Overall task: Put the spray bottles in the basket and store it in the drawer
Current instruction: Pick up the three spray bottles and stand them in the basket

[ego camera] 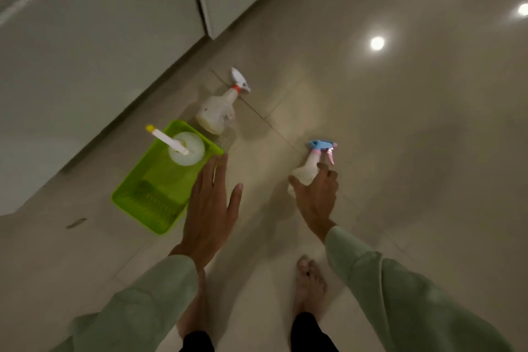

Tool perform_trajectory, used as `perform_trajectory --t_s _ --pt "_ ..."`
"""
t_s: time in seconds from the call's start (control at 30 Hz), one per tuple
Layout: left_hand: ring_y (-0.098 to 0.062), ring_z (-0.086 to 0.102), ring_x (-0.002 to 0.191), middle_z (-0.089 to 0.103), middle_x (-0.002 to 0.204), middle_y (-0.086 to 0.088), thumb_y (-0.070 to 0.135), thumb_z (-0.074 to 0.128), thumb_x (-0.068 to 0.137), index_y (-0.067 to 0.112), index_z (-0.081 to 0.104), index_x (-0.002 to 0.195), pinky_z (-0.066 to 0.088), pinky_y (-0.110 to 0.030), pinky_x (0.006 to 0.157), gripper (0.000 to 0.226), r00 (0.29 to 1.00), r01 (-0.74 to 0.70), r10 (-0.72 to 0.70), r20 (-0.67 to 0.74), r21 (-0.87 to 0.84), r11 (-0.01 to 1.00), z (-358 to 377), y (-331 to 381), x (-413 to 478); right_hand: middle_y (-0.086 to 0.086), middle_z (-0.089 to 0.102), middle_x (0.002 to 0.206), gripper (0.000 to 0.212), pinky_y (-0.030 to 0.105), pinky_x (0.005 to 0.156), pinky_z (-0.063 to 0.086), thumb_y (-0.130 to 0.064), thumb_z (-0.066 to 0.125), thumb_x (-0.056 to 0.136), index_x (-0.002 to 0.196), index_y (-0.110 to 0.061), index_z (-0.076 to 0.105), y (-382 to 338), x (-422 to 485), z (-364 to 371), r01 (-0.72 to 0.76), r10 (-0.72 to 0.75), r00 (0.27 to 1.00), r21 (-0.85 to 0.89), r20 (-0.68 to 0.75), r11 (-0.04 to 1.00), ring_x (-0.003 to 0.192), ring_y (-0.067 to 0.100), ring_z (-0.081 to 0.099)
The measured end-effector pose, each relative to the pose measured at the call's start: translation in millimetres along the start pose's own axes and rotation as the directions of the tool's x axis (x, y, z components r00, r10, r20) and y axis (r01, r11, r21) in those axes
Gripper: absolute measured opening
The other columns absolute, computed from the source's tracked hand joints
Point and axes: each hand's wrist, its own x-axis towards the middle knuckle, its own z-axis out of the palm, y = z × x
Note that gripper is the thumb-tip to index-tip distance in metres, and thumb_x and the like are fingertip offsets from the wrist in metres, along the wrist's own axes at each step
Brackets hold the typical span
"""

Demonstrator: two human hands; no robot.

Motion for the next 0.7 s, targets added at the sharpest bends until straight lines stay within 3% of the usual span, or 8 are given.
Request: perform_trajectory --t_s 0.23,0.33,0.47,0.53,0.6,0.7 --pt "-0.026 0.03 0.147 0.031 0.16 -0.01 0.038 0.047 0.099 0.017 0.024 0.154 0.031 -0.041 0.118 0.063 0.997 -0.026 0.027 0.072 -0.009 1.0 82 13 34 0.014 0.043 0.139 0.106 0.055 0.106 0.044 -0.058 0.081 0.073 0.154 -0.019 0.025 34 60 25 -0.189 0.167 0.974 0.141 0.156 0.972 0.129 0.039 0.046" --pt "-0.025 0.031 0.146 0.031 0.159 -0.009 0.038 0.047 0.099 0.017 0.026 0.153 0.032 -0.041 0.116 0.062 0.996 -0.016 0.016 0.085 0.0 1.0 106 2 43 0.01 0.051 0.135 0.112 0.053 0.105 0.048 -0.057 0.083 0.065 0.155 -0.026 0.023 43 78 42 -0.209 0.169 0.965 0.196 0.202 0.958 0.123 0.036 0.054" --pt "-0.025 0.029 0.147 0.029 0.161 -0.008 0.039 0.046 0.099 0.018 0.024 0.155 0.031 -0.041 0.117 0.063 0.994 0.028 -0.027 0.102 -0.013 1.0 111 -11 35 -0.004 0.064 0.101 0.083 0.043 0.089 0.057 -0.047 0.085 0.056 0.129 -0.025 0.054 45 83 43 -0.232 0.171 0.959 0.285 0.224 0.93 0.098 0.026 0.067" --pt "-0.024 0.027 0.148 0.027 0.162 -0.008 0.038 0.047 0.099 0.019 0.023 0.155 0.03 -0.04 0.117 0.064 0.994 0.055 -0.052 0.1 -0.029 0.998 99 -13 24 -0.013 0.062 0.09 0.064 0.042 0.084 0.059 -0.044 0.087 0.055 0.11 -0.028 0.058 41 70 35 -0.211 0.135 0.959 0.308 0.25 0.928 0.092 0.024 0.068" --pt "-0.023 0.027 0.149 0.027 0.162 -0.007 0.037 0.048 0.099 0.019 0.024 0.155 0.03 -0.039 0.118 0.063 0.993 0.073 -0.068 0.093 -0.045 0.996 82 -13 11 -0.014 0.064 0.092 0.059 0.038 0.078 0.059 -0.038 0.09 0.055 0.103 -0.031 0.058 35 51 24 -0.179 0.078 0.958 0.359 0.277 0.916 0.09 0.02 0.069" --pt "-0.023 0.026 0.15 0.027 0.162 -0.007 0.037 0.048 0.099 0.017 0.024 0.155 0.027 -0.038 0.119 0.064 0.992 0.104 -0.1 0.072 -0.059 0.993 48 -10 -7 -0.008 0.068 0.097 0.057 0.021 0.061 0.054 -0.022 0.095 0.056 0.101 -0.03 0.06 15 19 3 -0.146 -0.019 0.943 0.461 0.333 0.876 0.075 0.002 0.07"
